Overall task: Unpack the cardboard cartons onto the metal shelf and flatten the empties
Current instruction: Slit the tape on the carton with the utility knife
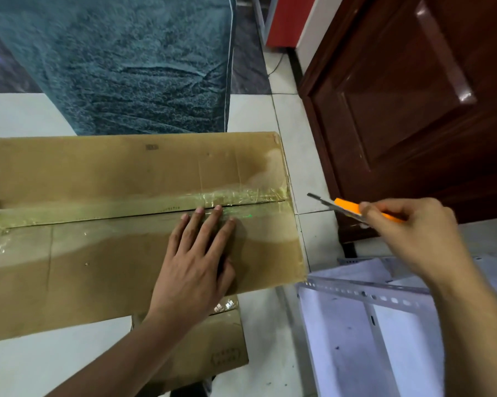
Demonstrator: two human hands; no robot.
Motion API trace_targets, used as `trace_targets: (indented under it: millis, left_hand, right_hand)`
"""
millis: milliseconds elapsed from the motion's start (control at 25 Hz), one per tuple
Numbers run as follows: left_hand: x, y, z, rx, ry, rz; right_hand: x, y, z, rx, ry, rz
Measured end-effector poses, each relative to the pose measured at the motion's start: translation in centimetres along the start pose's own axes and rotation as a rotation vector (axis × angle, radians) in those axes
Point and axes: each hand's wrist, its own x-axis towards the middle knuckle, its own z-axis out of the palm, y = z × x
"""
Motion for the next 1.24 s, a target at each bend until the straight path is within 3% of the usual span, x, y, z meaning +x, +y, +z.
trace_targets:
  millis: [400, 1240]
  left_hand:
    - [0.0, 0.3, 0.2, 0.011, 0.040, -0.013]
    - [0.2, 0.6, 0.2, 0.023, 0.071, -0.016]
  right_hand:
    - [-0.7, 1.0, 7.0, 0.340, 0.027, 0.103]
    - [-1.3, 0.0, 8.7, 0.278, 0.104, 0.099]
